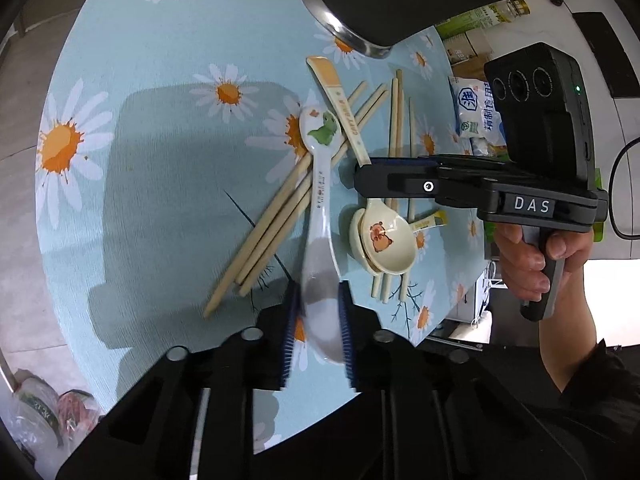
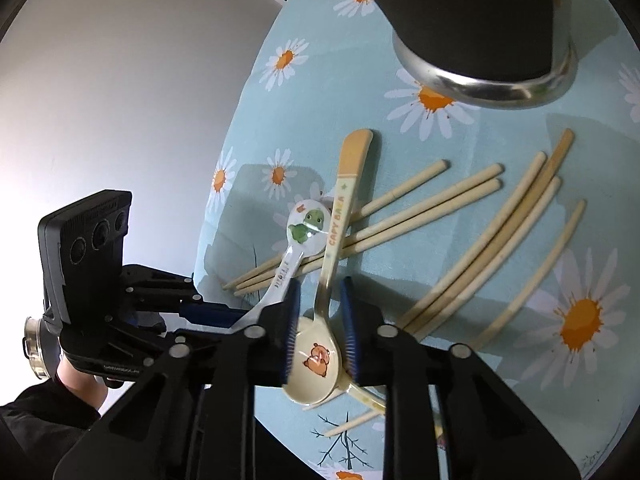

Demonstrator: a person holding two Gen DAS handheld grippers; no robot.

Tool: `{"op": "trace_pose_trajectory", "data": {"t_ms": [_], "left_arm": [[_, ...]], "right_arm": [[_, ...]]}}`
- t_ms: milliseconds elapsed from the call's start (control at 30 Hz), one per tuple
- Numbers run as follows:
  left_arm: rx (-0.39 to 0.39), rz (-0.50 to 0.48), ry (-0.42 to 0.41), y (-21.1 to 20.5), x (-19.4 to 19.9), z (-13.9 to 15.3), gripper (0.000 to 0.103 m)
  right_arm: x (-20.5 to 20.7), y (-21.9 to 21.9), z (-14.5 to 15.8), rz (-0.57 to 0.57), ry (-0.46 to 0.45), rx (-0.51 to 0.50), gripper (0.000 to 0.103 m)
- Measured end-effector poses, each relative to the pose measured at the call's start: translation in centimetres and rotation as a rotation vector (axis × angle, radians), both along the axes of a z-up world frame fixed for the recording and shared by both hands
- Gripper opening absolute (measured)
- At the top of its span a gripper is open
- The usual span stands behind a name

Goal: Organize utensils
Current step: 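Lower the left and right grippers onto the white frog spoon and cream spoon, then lift the white frog spoon with the left gripper while the right lifts the cream spoon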

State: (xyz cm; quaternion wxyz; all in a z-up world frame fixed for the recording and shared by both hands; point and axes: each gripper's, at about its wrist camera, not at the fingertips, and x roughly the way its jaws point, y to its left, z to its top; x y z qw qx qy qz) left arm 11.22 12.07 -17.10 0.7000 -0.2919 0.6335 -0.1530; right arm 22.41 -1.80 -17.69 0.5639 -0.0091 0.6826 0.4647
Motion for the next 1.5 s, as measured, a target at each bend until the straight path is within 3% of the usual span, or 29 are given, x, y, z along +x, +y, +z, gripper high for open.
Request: {"op": "trace_pose_trajectory", "data": {"t_ms": [33, 300, 533, 933, 1100, 1500], "left_arm": [[0.001, -0.003, 0.005, -0.2, 0.2, -0.2, 0.006], [-0.017, 0.002, -0.006, 0.1, 0.2, -0.4, 0.004], [0.0, 0.004, -0.038, 0.3, -0.3, 0.4, 0.003], [-0.02, 0.029, -0.13, 1.5, -0.8, 3.4, 0.003], [0.024, 0.023, -0.21, 2.0, -0.4, 5.8, 0.003], [0.057, 0.09, -0.487, 3.2, 2.7, 13.0, 0.003]], "right_arm": [[-0.1, 0.0, -0.1, 0.0, 0.0, -0.003, 0.014], [0.0, 0.5, -0.5, -0.024, 0.009, 0.011, 0.009], [0.1, -1.7, 0.9, -0.034, -0.012, 0.038, 0.006], [-0.2, -4.9, 4.6, -0.093, -0.079, 0.184, 0.006], [-0.1, -6.3, 7.4, -0.137, -0.141, 0.273, 0.006], [0.5, -7.1, 14.8, -0.229, -0.481, 0.434, 0.006]]}}
